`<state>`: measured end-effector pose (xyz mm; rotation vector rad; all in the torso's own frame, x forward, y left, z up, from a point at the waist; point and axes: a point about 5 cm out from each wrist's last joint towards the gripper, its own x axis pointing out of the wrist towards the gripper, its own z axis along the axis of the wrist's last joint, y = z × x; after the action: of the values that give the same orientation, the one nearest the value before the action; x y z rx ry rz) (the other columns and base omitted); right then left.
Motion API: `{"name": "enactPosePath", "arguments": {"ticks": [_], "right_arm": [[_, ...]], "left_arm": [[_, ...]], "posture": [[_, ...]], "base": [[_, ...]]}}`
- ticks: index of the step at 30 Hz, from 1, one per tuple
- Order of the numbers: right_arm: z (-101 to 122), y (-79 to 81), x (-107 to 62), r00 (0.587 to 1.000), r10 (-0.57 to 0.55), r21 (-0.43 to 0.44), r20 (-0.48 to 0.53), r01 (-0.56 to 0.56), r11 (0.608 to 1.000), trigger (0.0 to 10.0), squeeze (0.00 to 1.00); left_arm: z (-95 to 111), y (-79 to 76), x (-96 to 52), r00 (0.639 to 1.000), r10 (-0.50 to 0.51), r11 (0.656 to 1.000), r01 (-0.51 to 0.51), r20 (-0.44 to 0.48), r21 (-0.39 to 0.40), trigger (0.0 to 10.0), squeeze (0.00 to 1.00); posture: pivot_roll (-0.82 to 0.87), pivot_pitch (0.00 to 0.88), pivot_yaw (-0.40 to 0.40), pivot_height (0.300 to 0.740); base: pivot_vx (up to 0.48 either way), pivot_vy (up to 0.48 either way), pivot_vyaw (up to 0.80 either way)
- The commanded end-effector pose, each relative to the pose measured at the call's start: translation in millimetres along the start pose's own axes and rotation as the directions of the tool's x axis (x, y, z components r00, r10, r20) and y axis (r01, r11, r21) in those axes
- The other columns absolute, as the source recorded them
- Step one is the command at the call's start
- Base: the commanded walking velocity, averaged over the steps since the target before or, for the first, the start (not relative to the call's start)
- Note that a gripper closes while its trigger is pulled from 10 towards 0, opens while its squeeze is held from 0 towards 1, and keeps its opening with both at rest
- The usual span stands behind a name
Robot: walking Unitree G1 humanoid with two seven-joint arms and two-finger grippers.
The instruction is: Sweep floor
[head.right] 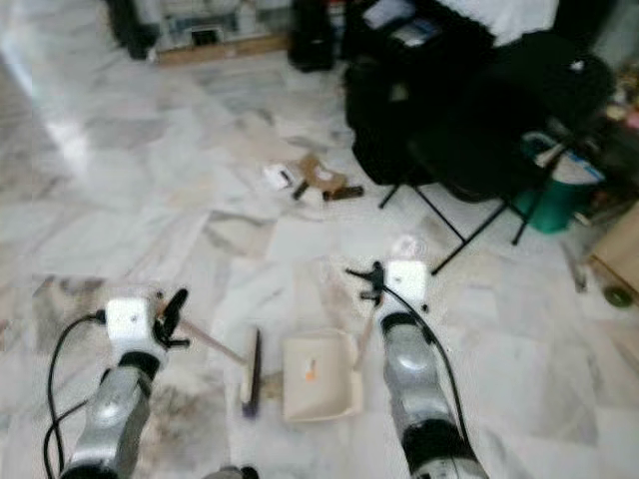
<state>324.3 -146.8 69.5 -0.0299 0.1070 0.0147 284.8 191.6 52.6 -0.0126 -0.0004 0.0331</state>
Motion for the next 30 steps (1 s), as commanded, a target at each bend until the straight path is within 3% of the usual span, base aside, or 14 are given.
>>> {"name": "enactPosePath", "arguments": {"ticks": [1, 13, 30], "right_arm": [[5.9, -1.4, 1.1, 0.999, 0.001, 0.014, 0.036, -0.001, 1.0, 10.0, 0.0], [6.4, -1.4, 0.1, 0.999, 0.012, 0.017, 0.047, -0.012, 1.0, 10.0, 0.0], [6.9, 4.1, -1.0, 0.997, 0.035, 0.053, 0.066, -0.038, 0.998, 10.0, 0.0]], "left_arm": [[6.5, -1.5, 2.3, 1.0, 0.001, 1.0, -0.001, 0.03, 0.009, 10.0, 0.0], [5.4, -6.5, 1.6, 0.999, -0.023, 0.999, 0.023, 0.022, 0.028, 10.0, 0.0], [5.6, 1.3, 0.6, 1.0, 0.005, 1.0, -0.005, 0.019, 0.022, 10.0, 0.0]], "posture": [[-0.01, 0.105, -0.011, 0.74], [-0.01, 0.092, -0.005, 0.74], [-0.02, 0.049, 0.017, 0.74]], "base": [[0.0, 0.0, 0.79], [0.0, 0.0, 0.78], [0.0, 0.0, 0.0]]}}
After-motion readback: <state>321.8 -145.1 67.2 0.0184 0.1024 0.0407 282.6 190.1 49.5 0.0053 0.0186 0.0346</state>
